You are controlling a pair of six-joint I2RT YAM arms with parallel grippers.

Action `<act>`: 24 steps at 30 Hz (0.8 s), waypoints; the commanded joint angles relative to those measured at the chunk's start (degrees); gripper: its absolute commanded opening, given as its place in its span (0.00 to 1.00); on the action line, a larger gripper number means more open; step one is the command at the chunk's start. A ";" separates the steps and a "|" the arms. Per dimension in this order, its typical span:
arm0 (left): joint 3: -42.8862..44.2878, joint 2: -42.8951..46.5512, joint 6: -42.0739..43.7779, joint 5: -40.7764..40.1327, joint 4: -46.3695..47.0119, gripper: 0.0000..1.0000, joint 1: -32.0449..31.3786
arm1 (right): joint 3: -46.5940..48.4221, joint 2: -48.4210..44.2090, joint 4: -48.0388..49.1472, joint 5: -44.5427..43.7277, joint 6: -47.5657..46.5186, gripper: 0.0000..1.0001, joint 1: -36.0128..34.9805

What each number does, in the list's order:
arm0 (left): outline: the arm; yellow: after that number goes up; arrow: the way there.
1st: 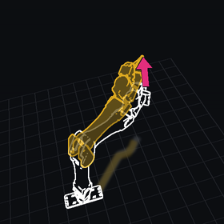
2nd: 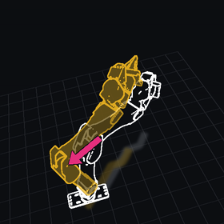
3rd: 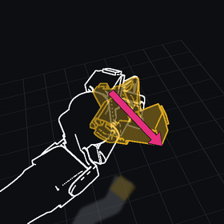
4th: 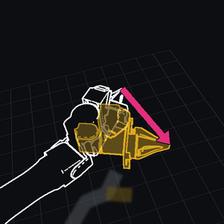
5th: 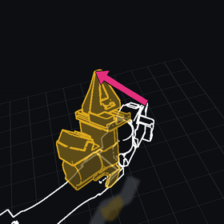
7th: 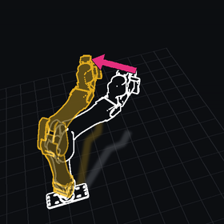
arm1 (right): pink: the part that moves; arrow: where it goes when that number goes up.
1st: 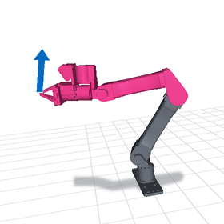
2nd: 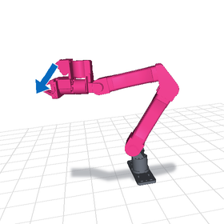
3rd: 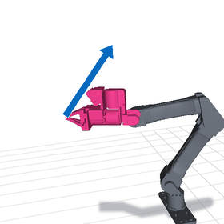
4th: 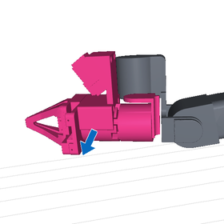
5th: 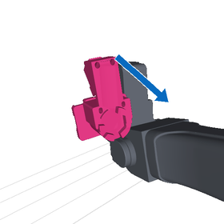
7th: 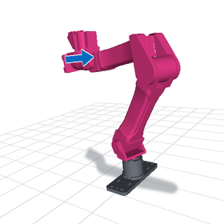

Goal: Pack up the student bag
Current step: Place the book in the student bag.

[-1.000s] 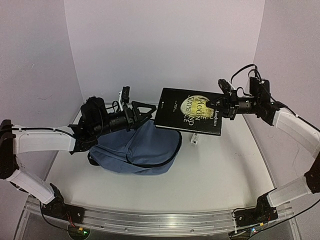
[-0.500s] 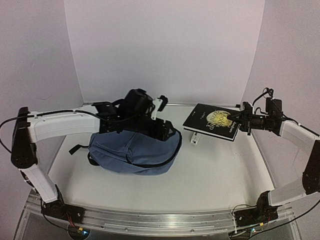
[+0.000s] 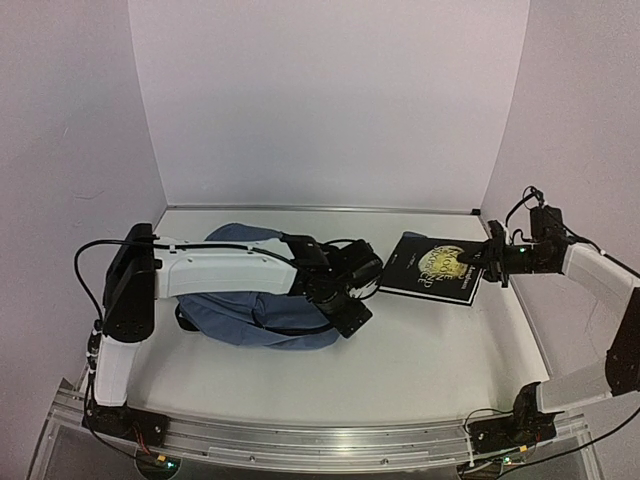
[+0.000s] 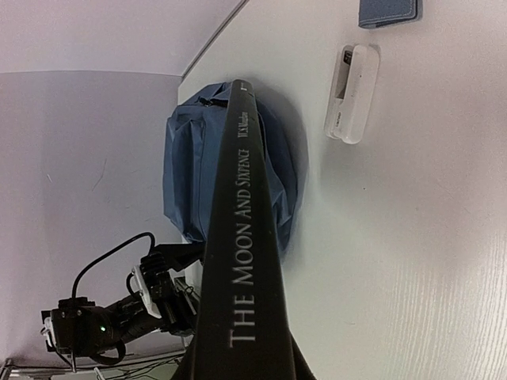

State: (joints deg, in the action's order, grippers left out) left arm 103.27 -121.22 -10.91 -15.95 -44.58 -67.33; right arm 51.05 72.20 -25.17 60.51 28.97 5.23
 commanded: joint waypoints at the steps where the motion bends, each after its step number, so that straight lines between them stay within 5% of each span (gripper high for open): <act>1: 6.08 -2.38 2.02 -8.02 -5.11 0.81 -0.10 | 0.98 -2.43 1.55 2.42 -2.20 0.00 0.21; 14: 7.35 -0.08 -0.87 -10.37 -10.37 0.41 0.19 | 1.34 -1.98 1.26 2.18 -3.16 0.00 0.20; 21: 7.62 -2.20 -1.56 -10.91 -11.17 0.35 0.72 | 1.50 -1.72 1.34 2.87 -3.02 0.00 0.21; 24: 8.39 -2.57 -1.65 -8.64 -10.58 0.40 0.71 | 1.42 -1.95 1.22 3.03 -2.97 0.00 0.17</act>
State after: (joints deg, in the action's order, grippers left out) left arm 110.17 -124.79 -11.90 -25.21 -54.61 -66.91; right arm 50.98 72.20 -27.07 59.40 26.55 5.23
